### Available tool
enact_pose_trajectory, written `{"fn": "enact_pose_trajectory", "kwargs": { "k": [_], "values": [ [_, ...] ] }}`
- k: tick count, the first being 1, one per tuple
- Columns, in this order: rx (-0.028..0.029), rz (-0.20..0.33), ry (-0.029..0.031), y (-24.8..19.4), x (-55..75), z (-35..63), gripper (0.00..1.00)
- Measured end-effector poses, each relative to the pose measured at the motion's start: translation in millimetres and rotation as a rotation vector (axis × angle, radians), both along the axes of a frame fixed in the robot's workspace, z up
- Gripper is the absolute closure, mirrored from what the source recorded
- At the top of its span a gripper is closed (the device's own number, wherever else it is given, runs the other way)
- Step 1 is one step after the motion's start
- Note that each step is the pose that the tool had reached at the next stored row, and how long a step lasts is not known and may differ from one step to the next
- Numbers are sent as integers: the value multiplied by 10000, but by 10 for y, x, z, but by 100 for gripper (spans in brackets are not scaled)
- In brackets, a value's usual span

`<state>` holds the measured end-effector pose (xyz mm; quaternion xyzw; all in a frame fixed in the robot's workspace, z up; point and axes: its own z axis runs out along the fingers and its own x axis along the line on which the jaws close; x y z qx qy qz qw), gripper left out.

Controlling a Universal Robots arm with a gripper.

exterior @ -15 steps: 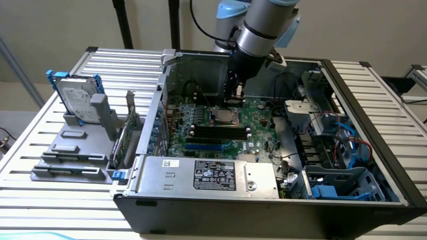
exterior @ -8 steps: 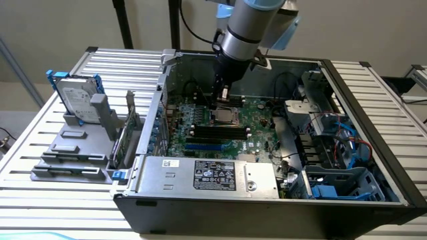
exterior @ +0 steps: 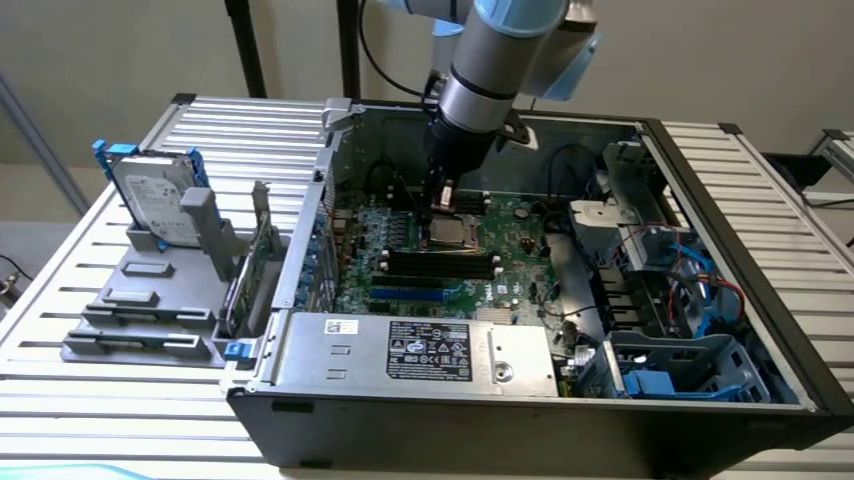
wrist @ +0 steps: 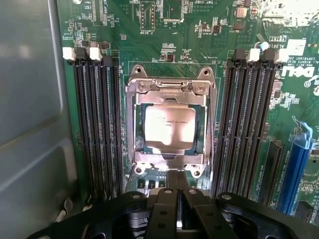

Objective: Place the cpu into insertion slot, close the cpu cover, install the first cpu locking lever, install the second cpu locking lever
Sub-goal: 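Close the cpu cover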

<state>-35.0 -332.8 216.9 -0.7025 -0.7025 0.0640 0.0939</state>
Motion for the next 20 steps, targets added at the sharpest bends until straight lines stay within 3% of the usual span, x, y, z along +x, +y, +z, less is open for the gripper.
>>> {"fn": "enact_pose_trajectory", "kwargs": {
  "k": [13, 20],
  "values": [
    [0, -74, 0, 0, 0, -152, 89],
    [-1, -85, 2, 0, 0, -176, 89]
  ]
}}
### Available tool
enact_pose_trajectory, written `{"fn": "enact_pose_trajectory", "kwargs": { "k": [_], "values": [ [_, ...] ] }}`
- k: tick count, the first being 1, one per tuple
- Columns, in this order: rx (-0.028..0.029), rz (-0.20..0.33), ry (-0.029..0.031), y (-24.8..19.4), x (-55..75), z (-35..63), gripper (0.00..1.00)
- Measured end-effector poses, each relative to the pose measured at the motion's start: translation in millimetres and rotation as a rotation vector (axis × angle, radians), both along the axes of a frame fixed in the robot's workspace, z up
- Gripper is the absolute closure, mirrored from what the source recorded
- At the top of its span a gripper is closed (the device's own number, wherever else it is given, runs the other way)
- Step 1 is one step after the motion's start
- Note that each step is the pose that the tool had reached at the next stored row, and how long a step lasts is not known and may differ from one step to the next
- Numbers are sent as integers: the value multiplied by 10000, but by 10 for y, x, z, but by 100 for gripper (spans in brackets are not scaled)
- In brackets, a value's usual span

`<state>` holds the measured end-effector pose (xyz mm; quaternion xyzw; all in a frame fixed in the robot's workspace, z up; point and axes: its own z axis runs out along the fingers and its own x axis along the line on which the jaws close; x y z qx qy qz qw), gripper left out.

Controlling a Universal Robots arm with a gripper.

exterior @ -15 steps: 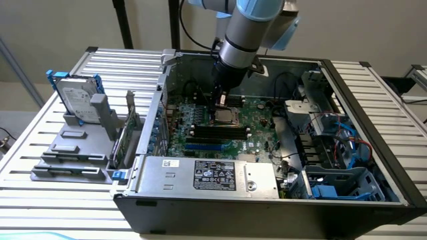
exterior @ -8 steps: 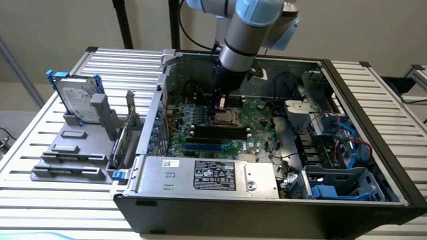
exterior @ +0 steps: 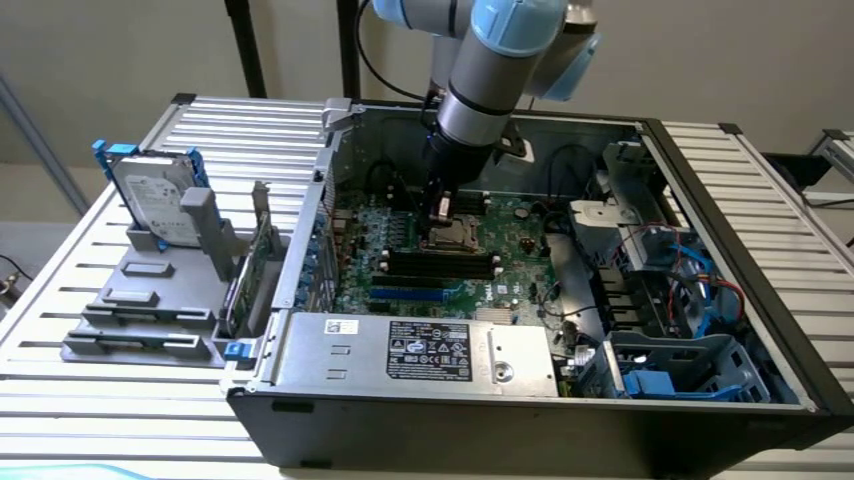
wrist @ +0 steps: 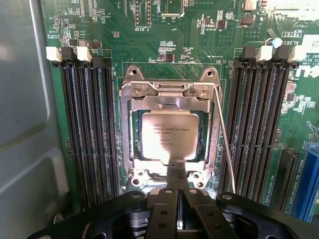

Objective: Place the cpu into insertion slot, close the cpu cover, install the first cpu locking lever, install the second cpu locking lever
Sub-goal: 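Close the cpu cover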

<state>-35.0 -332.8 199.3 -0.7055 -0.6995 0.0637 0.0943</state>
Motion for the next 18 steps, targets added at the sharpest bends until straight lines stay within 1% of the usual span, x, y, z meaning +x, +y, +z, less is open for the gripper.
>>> {"fn": "enact_pose_trajectory", "kwargs": {
  "k": [2, 4, 8, 11, 18],
  "values": [
    [17, 0, 0, 3, 1, 19, 89],
    [1, 0, 19, 0, -2, 51, 89],
    [1, 0, 29, -1, -43, 83, 89],
    [2, 1, 29, -1, -112, 99, 89],
    [0, 0, 30, -4, -340, 126, 89]
  ]
}}
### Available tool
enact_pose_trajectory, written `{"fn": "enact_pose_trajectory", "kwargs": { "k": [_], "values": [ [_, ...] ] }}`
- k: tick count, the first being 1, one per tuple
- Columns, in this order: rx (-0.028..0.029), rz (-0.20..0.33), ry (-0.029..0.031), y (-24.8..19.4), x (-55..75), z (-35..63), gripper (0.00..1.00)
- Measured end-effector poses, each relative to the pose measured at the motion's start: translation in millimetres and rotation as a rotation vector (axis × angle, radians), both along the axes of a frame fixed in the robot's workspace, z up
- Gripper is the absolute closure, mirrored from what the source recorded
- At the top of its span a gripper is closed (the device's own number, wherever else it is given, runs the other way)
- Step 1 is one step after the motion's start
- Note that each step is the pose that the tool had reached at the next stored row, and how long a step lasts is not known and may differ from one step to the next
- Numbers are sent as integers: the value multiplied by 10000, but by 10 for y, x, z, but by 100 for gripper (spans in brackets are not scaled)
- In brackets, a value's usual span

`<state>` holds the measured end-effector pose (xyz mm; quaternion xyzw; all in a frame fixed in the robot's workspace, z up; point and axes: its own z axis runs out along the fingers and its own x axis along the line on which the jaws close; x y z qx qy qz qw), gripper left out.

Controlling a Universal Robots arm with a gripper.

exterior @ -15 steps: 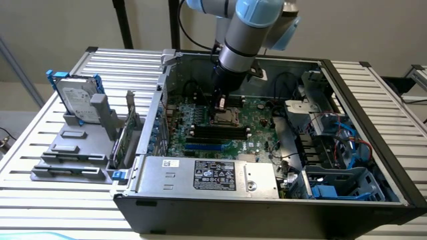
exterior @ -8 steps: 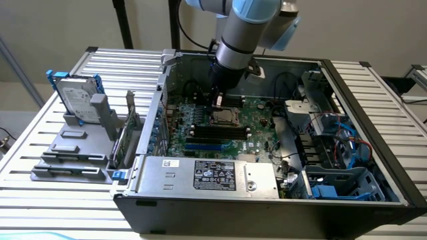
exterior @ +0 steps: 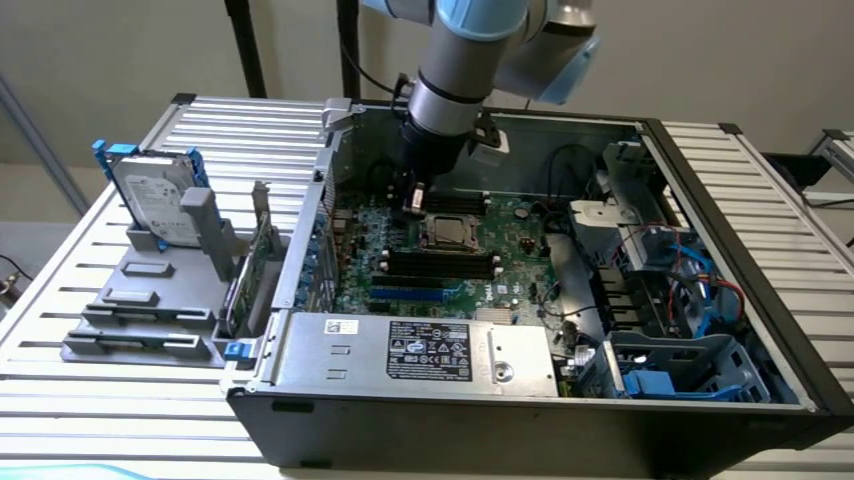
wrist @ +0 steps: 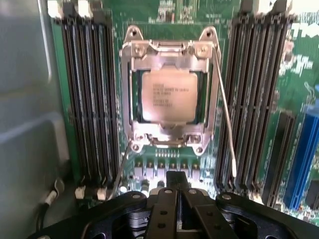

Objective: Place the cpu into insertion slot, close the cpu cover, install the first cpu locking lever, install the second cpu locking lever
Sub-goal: 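Close the cpu cover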

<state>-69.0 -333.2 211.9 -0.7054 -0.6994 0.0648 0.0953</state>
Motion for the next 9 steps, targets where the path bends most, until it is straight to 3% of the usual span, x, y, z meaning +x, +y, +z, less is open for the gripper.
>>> {"fn": "enact_pose_trajectory", "kwargs": {
  "k": [3, 9],
  "values": [
    [3, -1, -1, 1, -62, 2, 89],
    [1, 0, 0, 0, -69, 2, 89]
  ]
}}
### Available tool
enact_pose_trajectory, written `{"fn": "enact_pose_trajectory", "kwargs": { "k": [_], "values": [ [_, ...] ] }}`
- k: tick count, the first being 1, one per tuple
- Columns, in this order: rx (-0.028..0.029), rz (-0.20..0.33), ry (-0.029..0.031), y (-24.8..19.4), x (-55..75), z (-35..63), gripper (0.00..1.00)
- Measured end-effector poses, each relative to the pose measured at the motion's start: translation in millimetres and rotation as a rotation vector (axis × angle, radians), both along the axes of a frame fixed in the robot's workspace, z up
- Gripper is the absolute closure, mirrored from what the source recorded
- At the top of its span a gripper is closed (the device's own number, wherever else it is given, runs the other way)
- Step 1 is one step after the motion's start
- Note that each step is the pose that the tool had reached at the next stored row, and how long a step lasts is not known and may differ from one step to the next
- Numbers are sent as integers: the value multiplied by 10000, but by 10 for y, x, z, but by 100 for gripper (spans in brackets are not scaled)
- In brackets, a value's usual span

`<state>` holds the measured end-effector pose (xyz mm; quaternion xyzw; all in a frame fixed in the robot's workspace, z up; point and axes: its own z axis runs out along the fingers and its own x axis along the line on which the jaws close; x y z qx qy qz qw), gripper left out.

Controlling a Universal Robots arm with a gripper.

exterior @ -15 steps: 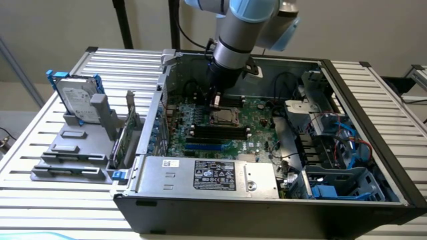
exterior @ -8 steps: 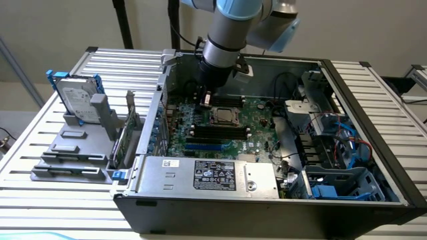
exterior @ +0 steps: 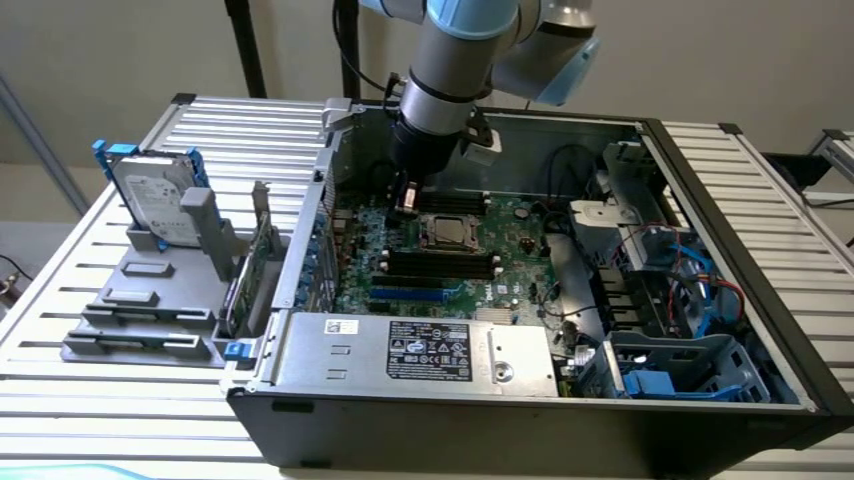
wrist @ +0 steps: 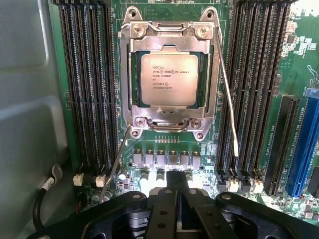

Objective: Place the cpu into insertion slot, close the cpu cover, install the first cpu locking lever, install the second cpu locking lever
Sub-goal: 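Install the first cpu locking lever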

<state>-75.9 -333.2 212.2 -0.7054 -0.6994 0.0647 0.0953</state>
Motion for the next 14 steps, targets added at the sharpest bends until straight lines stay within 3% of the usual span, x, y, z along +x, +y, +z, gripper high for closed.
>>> {"fn": "enact_pose_trajectory", "kwargs": {
  "k": [14],
  "values": [
    [9, 0, 1, -2, -2, 0, 89]
  ]
}}
